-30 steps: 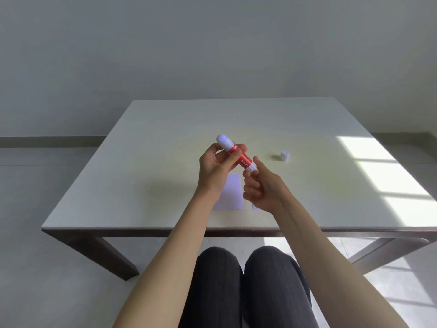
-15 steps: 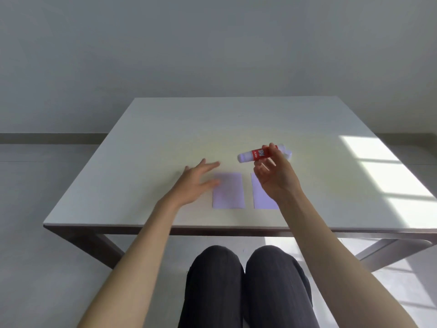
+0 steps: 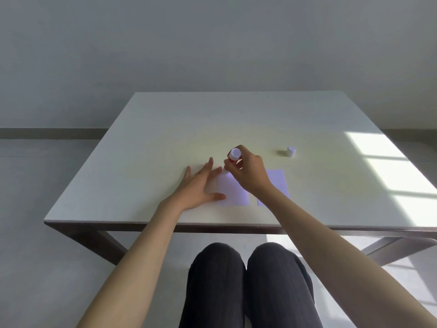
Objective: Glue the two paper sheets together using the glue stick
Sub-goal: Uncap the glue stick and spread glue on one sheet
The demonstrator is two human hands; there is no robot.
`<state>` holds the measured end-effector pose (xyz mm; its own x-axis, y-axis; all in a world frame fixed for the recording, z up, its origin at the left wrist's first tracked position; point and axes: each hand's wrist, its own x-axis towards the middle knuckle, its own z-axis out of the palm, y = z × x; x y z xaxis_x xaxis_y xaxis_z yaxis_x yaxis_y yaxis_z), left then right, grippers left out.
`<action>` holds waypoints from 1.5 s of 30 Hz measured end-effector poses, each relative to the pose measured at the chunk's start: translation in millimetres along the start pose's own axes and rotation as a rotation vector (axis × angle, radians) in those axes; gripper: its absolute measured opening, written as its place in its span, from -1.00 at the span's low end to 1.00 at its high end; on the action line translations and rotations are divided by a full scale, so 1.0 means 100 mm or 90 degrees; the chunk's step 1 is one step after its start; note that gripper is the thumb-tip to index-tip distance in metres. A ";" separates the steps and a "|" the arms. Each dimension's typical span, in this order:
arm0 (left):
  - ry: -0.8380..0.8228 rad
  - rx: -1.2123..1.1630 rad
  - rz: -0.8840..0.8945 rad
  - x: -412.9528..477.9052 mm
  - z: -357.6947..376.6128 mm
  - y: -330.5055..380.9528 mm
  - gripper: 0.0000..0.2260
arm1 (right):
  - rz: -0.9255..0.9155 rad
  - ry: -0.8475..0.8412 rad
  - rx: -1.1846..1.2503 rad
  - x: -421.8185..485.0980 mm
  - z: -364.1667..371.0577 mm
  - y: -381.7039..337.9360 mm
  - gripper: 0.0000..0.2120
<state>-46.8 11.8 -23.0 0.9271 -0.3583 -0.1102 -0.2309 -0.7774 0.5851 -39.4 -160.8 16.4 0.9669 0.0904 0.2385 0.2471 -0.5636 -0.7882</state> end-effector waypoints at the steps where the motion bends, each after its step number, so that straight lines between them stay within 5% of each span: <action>1: -0.001 0.001 -0.002 0.00 0.00 0.00 -0.07 | -0.013 0.000 -0.011 -0.03 0.01 0.00 -0.87; 8: -0.010 0.042 0.009 0.02 -0.02 -0.01 -0.08 | -0.060 -0.095 0.027 -0.29 0.00 -0.02 -0.89; 15: -0.001 0.005 0.008 -0.03 -0.01 0.00 -0.06 | 0.045 0.042 0.078 0.01 -0.17 0.14 -0.85; 22: -0.003 0.054 0.012 0.01 0.01 -0.02 -0.15 | -0.167 -0.066 -0.030 -0.44 0.03 0.00 -0.93; 29: -0.007 0.042 0.003 -0.01 0.01 -0.04 -0.09 | 0.002 0.040 0.050 -0.07 -0.22 0.16 -0.89; 36: 0.002 0.093 0.018 0.02 0.02 -0.03 -0.26 | -0.180 -0.019 -0.065 -0.55 -0.02 0.06 -0.89; 45: -0.026 0.099 0.039 -0.04 0.00 -0.03 -0.28 | -0.070 0.042 -0.052 -0.22 -0.30 0.18 -0.91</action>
<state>-49.5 14.9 -24.3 0.8979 -0.4257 -0.1117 -0.3329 -0.8229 0.4605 -58.4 -197.8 14.1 0.9275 0.1022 0.3595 0.3424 -0.6181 -0.7077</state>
